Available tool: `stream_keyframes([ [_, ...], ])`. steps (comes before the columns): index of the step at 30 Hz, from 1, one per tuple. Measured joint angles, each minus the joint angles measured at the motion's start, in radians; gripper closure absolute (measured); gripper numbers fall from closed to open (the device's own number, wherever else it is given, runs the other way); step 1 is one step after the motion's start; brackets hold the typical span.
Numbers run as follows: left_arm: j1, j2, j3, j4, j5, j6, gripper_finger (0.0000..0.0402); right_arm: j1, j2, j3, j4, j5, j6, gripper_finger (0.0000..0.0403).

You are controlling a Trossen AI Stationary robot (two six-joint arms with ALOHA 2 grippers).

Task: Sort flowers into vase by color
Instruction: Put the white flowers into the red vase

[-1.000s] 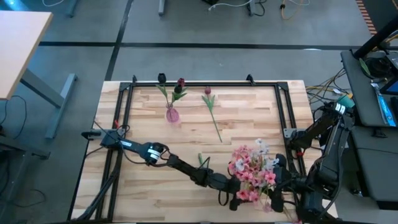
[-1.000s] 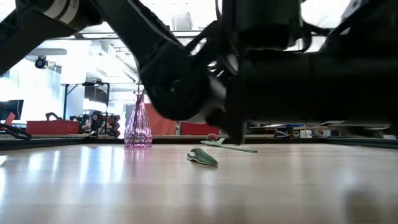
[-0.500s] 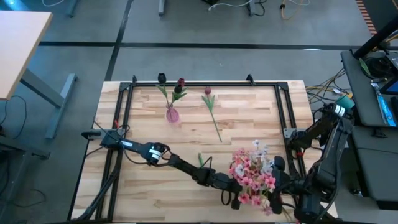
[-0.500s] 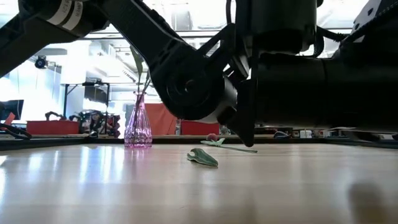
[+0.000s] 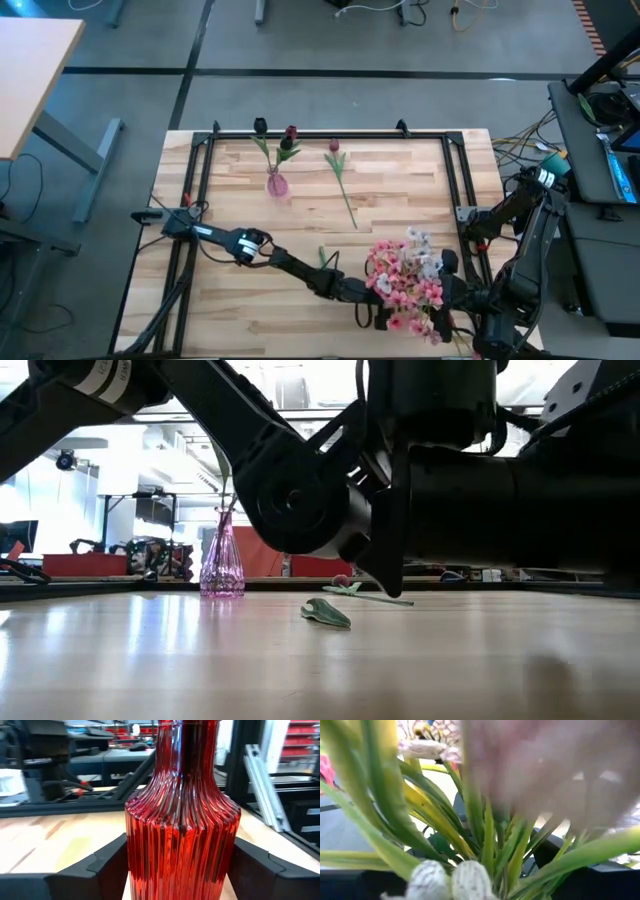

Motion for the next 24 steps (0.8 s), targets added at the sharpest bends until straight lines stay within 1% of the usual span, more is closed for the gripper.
stream_keyframes([
  [4, 0.001, -0.026, -0.056, 0.008, -0.098, 0.000, 0.0144, -0.002, 0.000, 0.000, -0.004, 0.004, -0.001, 0.0135],
  [7, 0.002, -0.054, -0.121, 0.044, -0.145, -0.002, 0.0144, -0.002, -0.001, 0.000, -0.006, 0.003, 0.004, 0.0130],
  [10, 0.002, -0.076, -0.191, 0.102, -0.190, -0.008, 0.0144, 0.000, -0.001, 0.000, -0.009, -0.004, -0.039, 0.0125],
  [16, 0.002, -0.103, -0.299, 0.227, -0.190, -0.021, 0.0143, -0.020, -0.001, -0.001, -0.018, -0.002, -0.078, 0.0121],
  [24, -0.004, -0.122, -0.327, 0.231, -0.190, 0.013, 0.0135, -0.075, -0.001, -0.007, -0.020, 0.003, -0.071, 0.0119],
])
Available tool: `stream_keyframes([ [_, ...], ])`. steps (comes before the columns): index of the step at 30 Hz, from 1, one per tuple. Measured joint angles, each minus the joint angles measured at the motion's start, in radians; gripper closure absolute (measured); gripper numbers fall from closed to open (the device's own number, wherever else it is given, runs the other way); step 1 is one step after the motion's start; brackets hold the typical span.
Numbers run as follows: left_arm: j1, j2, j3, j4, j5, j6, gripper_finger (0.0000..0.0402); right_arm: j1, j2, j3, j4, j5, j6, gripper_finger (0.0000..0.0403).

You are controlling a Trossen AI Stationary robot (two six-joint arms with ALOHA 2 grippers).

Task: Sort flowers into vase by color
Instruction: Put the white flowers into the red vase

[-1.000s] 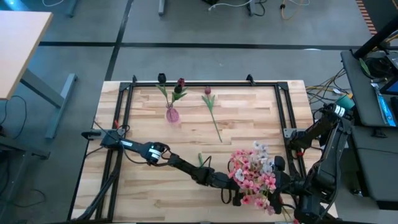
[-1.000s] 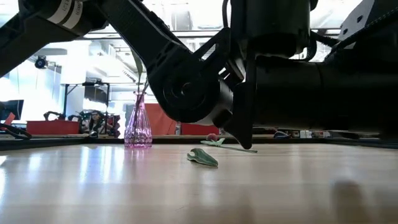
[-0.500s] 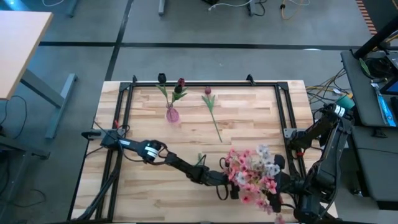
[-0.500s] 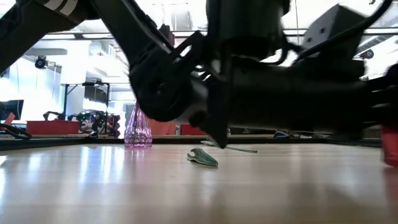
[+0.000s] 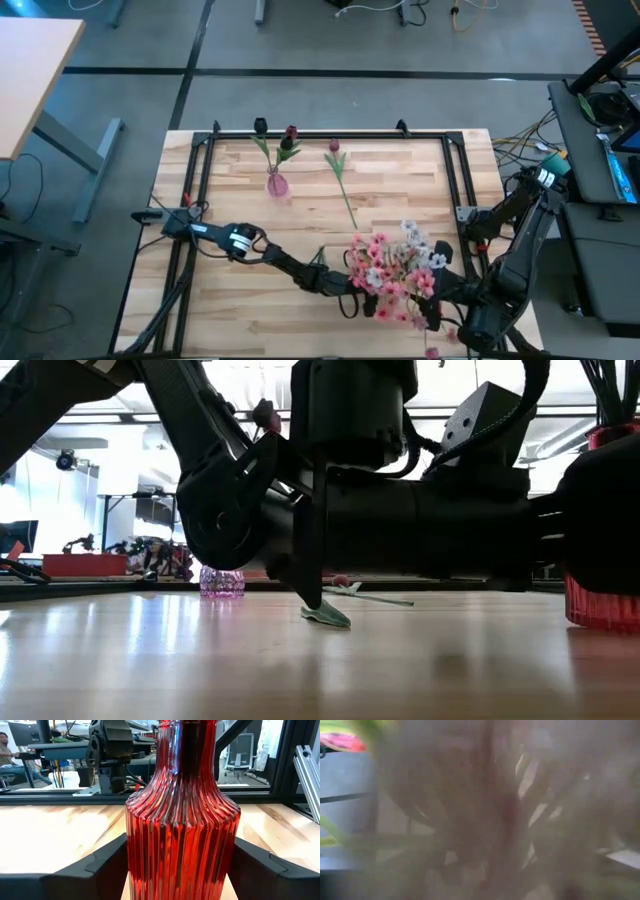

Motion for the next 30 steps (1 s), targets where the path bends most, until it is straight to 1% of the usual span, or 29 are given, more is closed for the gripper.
stream_keyframes([
  [3, -0.001, -0.001, -0.001, 0.000, 0.000, 0.003, 0.0132, -0.006, 0.000, -0.002, 0.001, 0.014, 0.019, 0.0109],
  [10, -0.002, -0.001, -0.005, 0.001, 0.000, 0.003, 0.0132, -0.006, 0.000, -0.002, 0.002, 0.012, 0.030, 0.0059],
  [13, -0.002, -0.002, -0.006, 0.001, -0.003, 0.001, 0.0132, -0.005, 0.000, -0.002, 0.003, 0.016, 0.018, 0.0045],
  [17, -0.003, -0.002, -0.012, 0.005, -0.004, 0.000, 0.0132, -0.005, -0.010, 0.002, -0.007, -0.068, -0.016, 0.0040],
  [20, -0.003, -0.002, -0.012, 0.005, -0.003, -0.005, 0.0132, -0.005, -0.025, 0.016, -0.009, -0.085, 0.001, 0.0040],
  [22, -0.003, -0.002, -0.012, 0.004, -0.003, -0.005, 0.0132, -0.006, -0.036, 0.021, -0.018, -0.086, 0.054, 0.0040],
  [26, -0.003, -0.002, -0.012, 0.004, -0.004, -0.011, 0.0132, -0.012, -0.058, 0.023, -0.017, -0.074, 0.236, 0.0039],
  [28, -0.003, -0.002, -0.012, 0.004, -0.005, -0.012, 0.0132, -0.019, -0.062, 0.023, -0.038, -0.110, 0.340, 0.0039],
  [29, -0.003, -0.002, -0.012, 0.004, -0.005, -0.014, 0.0132, -0.021, -0.063, 0.023, -0.046, -0.104, 0.351, 0.0039],
  [30, -0.003, -0.002, -0.012, 0.004, -0.005, -0.016, 0.0132, -0.021, -0.064, 0.022, -0.045, -0.066, 0.360, 0.0039],
])
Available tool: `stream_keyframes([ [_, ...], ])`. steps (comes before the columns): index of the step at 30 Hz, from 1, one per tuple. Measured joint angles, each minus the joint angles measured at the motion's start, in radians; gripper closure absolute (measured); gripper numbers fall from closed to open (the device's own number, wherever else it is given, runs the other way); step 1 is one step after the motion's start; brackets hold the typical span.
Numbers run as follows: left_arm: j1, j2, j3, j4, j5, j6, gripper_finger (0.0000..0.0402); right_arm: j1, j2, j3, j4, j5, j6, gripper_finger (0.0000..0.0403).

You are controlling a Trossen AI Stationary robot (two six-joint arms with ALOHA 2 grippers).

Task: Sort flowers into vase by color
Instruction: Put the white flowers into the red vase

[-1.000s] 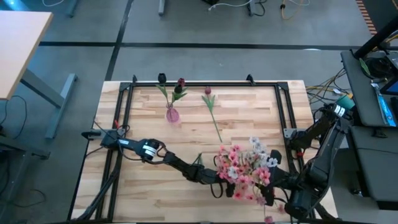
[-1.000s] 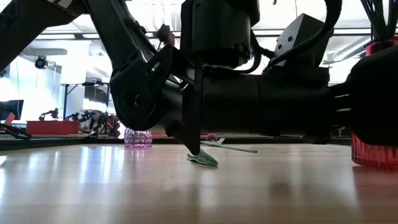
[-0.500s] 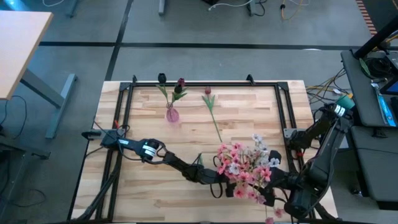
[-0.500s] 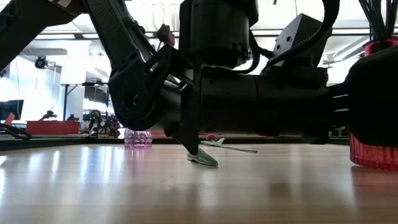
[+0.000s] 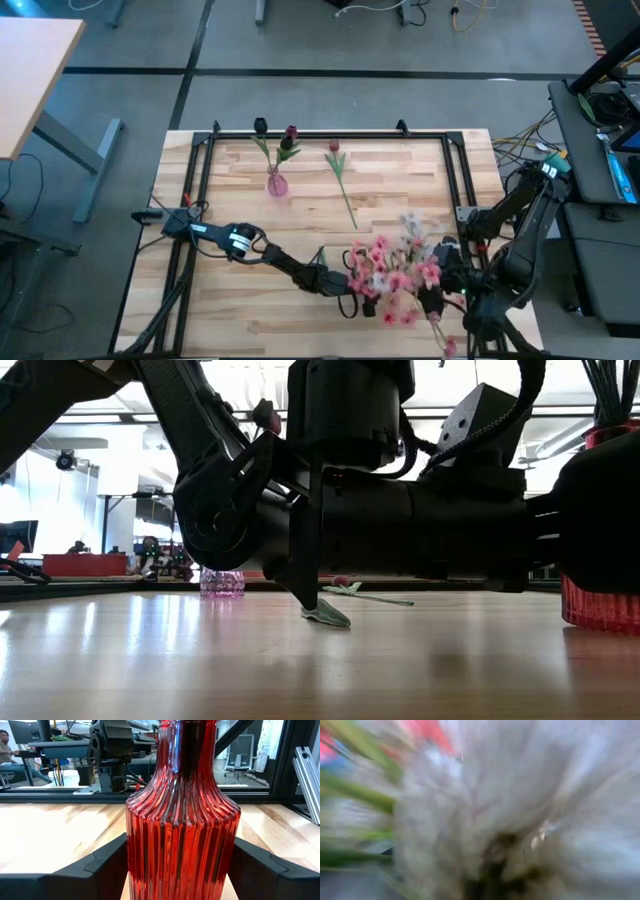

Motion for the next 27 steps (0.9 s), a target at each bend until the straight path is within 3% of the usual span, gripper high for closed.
stream_keyframes([
  [3, 0.000, 0.000, 0.000, -0.001, 0.000, -0.003, 0.0132, -0.005, -0.007, -0.005, -0.024, -0.054, 0.065, 0.0039],
  [6, 0.000, 0.000, 0.000, 0.000, 0.000, -0.003, 0.0132, -0.006, -0.008, -0.018, -0.025, -0.004, 0.125, 0.0039],
  [8, 0.000, 0.000, 0.000, 0.002, -0.001, -0.005, 0.0132, -0.014, -0.008, -0.022, -0.063, -0.049, 0.163, 0.0039],
  [11, 0.000, 0.000, 0.000, 0.005, -0.004, -0.011, 0.0126, -0.017, 0.004, -0.023, -0.068, -0.015, 0.121, 0.0039],
  [14, -0.001, 0.001, -0.003, -0.011, -0.013, -0.004, 0.0114, -0.029, 0.011, -0.024, -0.106, -0.082, 0.083, 0.0039],
  [18, -0.003, 0.009, -0.006, -0.020, -0.029, -0.004, 0.0095, -0.041, 0.026, -0.038, -0.112, -0.073, 0.069, 0.0039],
  [27, -0.021, 0.000, -0.007, -0.008, -0.052, 0.044, 0.0073, -0.042, 0.026, -0.045, -0.114, -0.062, 0.267, 0.0039],
])
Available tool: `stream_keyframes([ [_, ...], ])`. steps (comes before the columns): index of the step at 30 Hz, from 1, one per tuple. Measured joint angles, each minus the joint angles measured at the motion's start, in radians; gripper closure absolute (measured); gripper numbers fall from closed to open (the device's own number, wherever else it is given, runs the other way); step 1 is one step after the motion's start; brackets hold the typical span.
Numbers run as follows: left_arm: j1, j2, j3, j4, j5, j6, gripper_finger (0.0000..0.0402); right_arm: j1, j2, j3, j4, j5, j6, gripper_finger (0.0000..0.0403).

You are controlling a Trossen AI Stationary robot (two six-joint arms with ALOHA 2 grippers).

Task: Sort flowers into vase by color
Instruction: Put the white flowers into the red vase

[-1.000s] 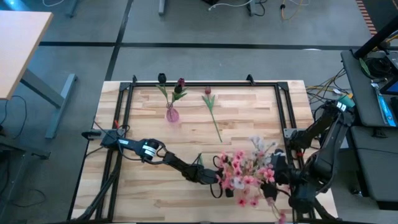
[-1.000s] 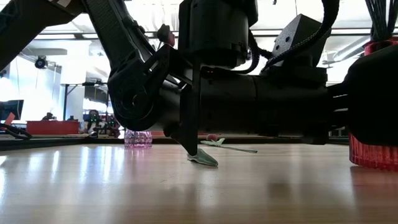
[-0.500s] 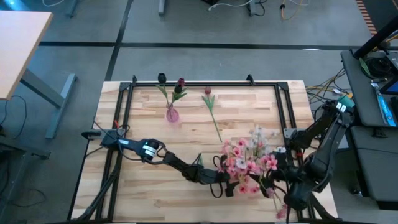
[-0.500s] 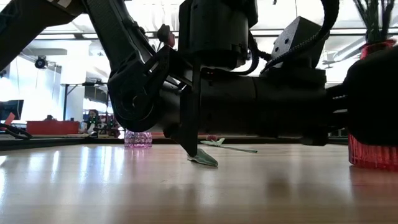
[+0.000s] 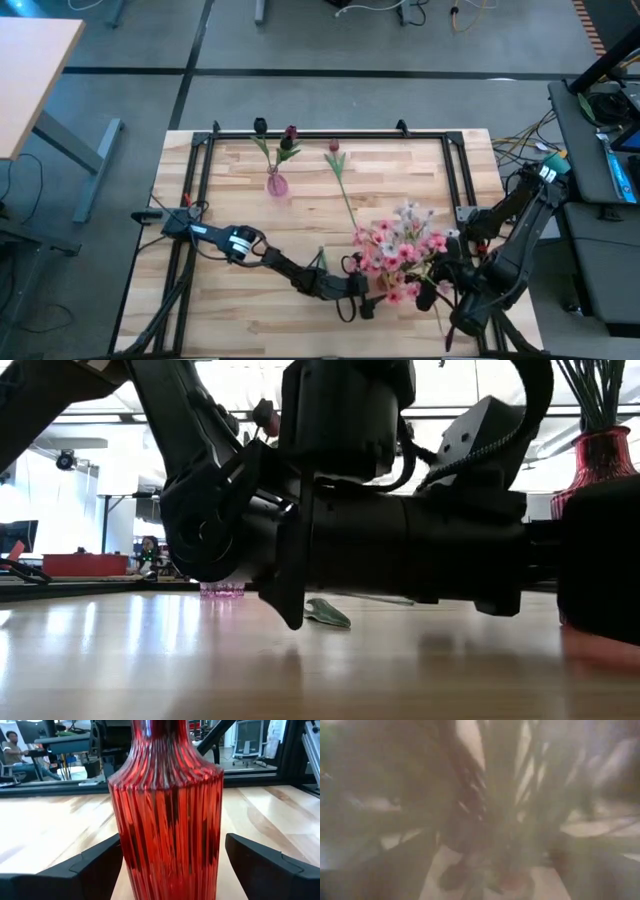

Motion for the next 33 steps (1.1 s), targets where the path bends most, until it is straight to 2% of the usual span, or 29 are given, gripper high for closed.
stream_keyframes([
  [5, -0.019, -0.007, 0.000, 0.011, -0.017, 0.052, 0.0072, 0.000, -0.005, 0.000, -0.009, -0.002, 0.074, 0.0039],
  [11, -0.072, -0.038, -0.002, 0.015, -0.158, 0.187, 0.0072, 0.000, -0.021, 0.000, -0.013, 0.035, 0.126, 0.0039],
  [15, -0.088, -0.062, -0.033, 0.014, -0.156, 0.192, 0.0072, -0.004, -0.025, 0.000, -0.015, 0.076, 0.144, 0.0039],
  [19, -0.089, -0.121, -0.117, 0.053, -0.176, 0.184, 0.0076, -0.013, -0.029, 0.000, -0.016, 0.121, 0.199, 0.0040],
  [27, -0.103, -0.244, -0.291, 0.129, -0.175, 0.187, 0.0094, -0.013, -0.029, -0.001, -0.009, 0.121, 0.249, 0.0040],
  [31, -0.120, -0.321, -0.321, 0.140, -0.173, 0.239, 0.0097, -0.013, -0.029, -0.001, -0.001, 0.121, 0.289, 0.0040],
  [33, -0.128, -0.341, -0.316, 0.140, -0.137, 0.281, 0.0098, -0.013, -0.029, -0.001, 0.002, 0.122, 0.298, 0.0040],
])
